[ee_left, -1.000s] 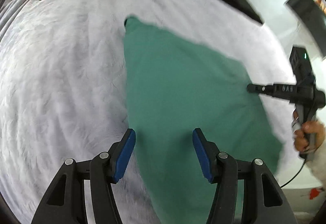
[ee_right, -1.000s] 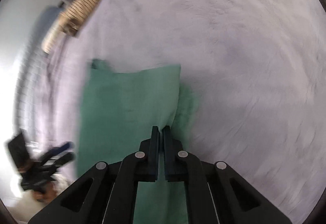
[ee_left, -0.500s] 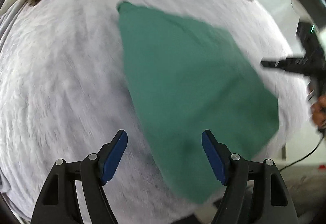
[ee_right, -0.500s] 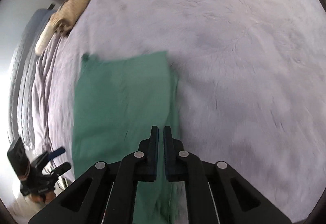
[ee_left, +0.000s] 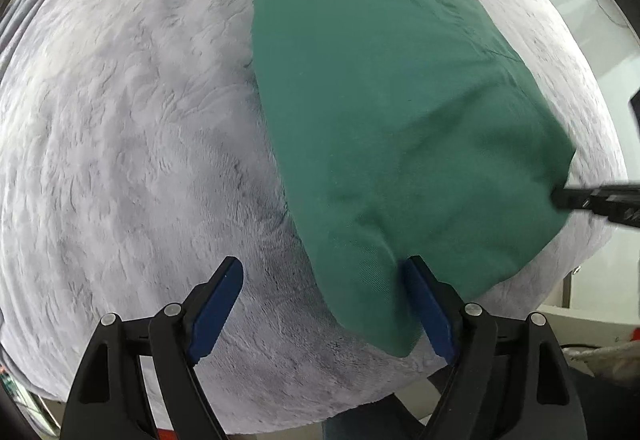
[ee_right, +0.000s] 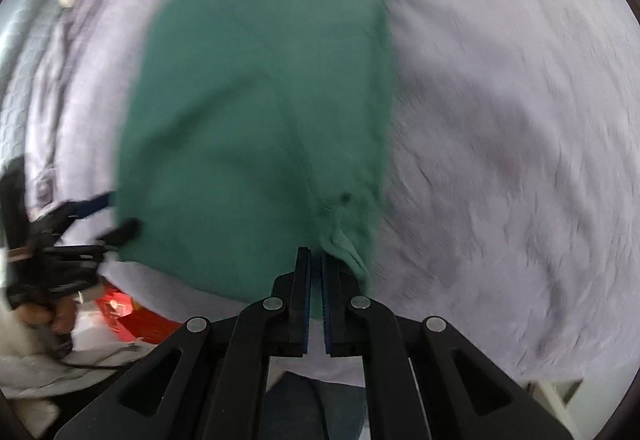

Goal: Fold large clothes
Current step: 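Pinch the jacket's folded edge with the right gripper and tug it straight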

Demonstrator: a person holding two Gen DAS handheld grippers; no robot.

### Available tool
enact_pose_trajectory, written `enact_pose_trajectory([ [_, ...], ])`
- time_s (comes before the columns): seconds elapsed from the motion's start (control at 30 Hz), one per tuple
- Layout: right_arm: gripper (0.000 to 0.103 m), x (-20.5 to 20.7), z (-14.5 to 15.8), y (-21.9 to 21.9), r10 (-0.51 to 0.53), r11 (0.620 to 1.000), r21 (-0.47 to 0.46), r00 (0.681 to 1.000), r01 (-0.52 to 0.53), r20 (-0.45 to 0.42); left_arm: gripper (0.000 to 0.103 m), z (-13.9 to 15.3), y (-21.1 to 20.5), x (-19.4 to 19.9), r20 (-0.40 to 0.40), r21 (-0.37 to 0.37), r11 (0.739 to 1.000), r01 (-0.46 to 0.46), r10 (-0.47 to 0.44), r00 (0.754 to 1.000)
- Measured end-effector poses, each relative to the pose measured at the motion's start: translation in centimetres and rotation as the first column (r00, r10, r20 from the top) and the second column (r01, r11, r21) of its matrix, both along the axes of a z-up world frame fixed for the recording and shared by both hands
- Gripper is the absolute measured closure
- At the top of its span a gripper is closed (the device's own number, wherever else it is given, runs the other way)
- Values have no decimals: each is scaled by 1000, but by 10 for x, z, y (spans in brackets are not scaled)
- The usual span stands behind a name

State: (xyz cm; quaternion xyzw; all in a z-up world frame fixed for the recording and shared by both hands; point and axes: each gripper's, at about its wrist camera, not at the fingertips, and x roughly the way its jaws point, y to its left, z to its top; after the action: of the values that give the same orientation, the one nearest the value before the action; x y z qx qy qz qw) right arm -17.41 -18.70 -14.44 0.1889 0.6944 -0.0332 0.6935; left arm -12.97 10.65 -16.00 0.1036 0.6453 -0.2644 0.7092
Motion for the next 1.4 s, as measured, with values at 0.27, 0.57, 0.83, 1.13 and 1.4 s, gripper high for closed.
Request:
enact_pose_trajectory([
  [0.27, 101, -2, -20, -2, 12, 999, -34, 999, -14, -51, 13, -6, 2, 12, -51, 9, 997, -72, 73, 996],
  [0.57, 101, 2, -33, -3, -19, 1000, -16, 997, 18, -71, 9, -25, 6, 8, -75, 1, 994, -109, 109, 991],
  [0.83, 96, 10, 13, -4, -22, 997, 75, 999, 18, 50, 9, -25, 1, 10, -74, 13, 993, -121, 121, 990],
  [1.13, 98, 21, -17, -39, -235, 964, 130, 972, 232, 7, 0, -22, -6, 17, -63, 60, 991, -116, 120, 991],
  [1.4, 78, 15, 18, -53, -274, 946, 215, 954, 244, 125, 0, -17, -18, 21, -57, 66, 991, -113, 116, 992],
])
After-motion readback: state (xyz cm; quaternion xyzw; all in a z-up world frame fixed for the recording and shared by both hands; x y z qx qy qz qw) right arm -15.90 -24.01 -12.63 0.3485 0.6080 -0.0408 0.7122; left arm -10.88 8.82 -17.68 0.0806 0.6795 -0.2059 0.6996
